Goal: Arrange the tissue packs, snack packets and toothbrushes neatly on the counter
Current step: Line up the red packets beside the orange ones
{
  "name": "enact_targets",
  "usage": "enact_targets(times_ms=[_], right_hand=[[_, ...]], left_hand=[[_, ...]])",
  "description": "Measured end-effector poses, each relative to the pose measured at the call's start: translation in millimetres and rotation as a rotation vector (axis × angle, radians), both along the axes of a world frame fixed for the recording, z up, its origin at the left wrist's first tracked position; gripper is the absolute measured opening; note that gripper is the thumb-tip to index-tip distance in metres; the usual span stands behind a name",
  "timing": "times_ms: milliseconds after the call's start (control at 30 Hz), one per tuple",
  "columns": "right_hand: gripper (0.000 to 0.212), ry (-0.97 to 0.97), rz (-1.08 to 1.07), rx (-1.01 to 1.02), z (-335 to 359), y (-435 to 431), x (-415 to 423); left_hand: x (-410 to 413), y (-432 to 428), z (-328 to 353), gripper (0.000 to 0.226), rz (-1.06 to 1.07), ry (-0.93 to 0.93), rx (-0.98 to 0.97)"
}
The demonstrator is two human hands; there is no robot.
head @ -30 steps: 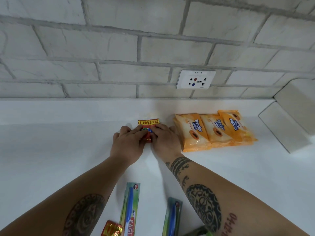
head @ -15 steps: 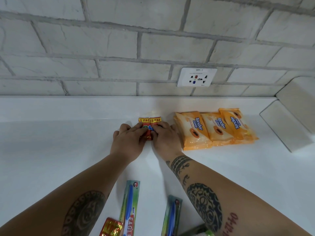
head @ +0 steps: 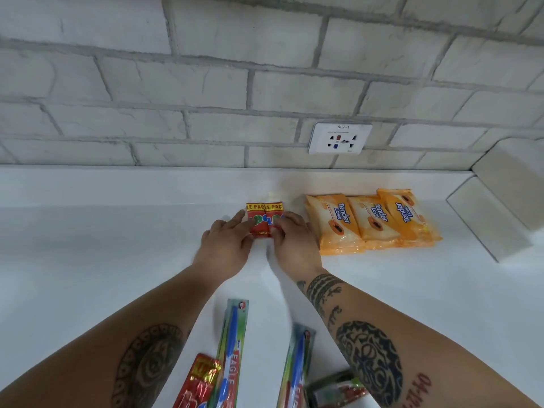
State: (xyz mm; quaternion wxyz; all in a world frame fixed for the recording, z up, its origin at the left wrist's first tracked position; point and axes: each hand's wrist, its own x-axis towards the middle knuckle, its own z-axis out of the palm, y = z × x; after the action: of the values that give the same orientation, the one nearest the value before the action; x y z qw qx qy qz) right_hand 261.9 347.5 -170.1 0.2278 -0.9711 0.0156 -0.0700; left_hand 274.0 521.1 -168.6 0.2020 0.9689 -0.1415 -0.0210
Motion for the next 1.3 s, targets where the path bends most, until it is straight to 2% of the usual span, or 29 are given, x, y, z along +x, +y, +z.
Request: enact_targets(times_ms=[167, 333, 500, 600, 767, 867, 933, 1067, 1167, 1300], right_hand=[[0.028, 0.13, 0.049, -0.024, 15, 10, -53], [0.033, 0.239, 0.155, -0.023, 30, 30, -110], [0.038, 0.312, 0.119, 0.055, 30, 45, -147], [0.041, 0.336, 0.118, 0.035, 32, 53, -162], [0.045, 0.339, 0.131, 0.025, 40, 59, -189], [0.045, 0.323, 0.143, 0.012, 42, 59, -205], [0.044, 0.282, 0.136, 0.01, 50, 57, -212], [0.042, 0.257, 0.117, 0.014, 59, 54, -220], [0.041, 0.243, 0.109, 0.042, 64, 48, -225], [0.039, 0.209, 0.061, 0.183, 64, 45, -224]], left_hand=[[-36, 21, 24, 0.05, -0.046, 0.175, 0.008], [-87, 43, 46, 0.053, -0.144, 0.354, 0.154], [-130, 72, 54, 0.086, -0.249, 0.487, 0.3], [-152, 87, 44, 0.102, -0.309, 0.441, 0.384], [-171, 96, 35, 0.078, -0.309, 0.361, 0.363], [-177, 96, 31, 0.045, -0.296, 0.331, 0.388], [-179, 95, 34, 0.035, -0.282, 0.266, 0.417], [-181, 96, 32, 0.046, -0.195, 0.341, 0.327], [-176, 98, 33, 0.039, -0.107, 0.431, 0.106], [-168, 82, 64, 0.048, -0.013, 0.373, -0.225]])
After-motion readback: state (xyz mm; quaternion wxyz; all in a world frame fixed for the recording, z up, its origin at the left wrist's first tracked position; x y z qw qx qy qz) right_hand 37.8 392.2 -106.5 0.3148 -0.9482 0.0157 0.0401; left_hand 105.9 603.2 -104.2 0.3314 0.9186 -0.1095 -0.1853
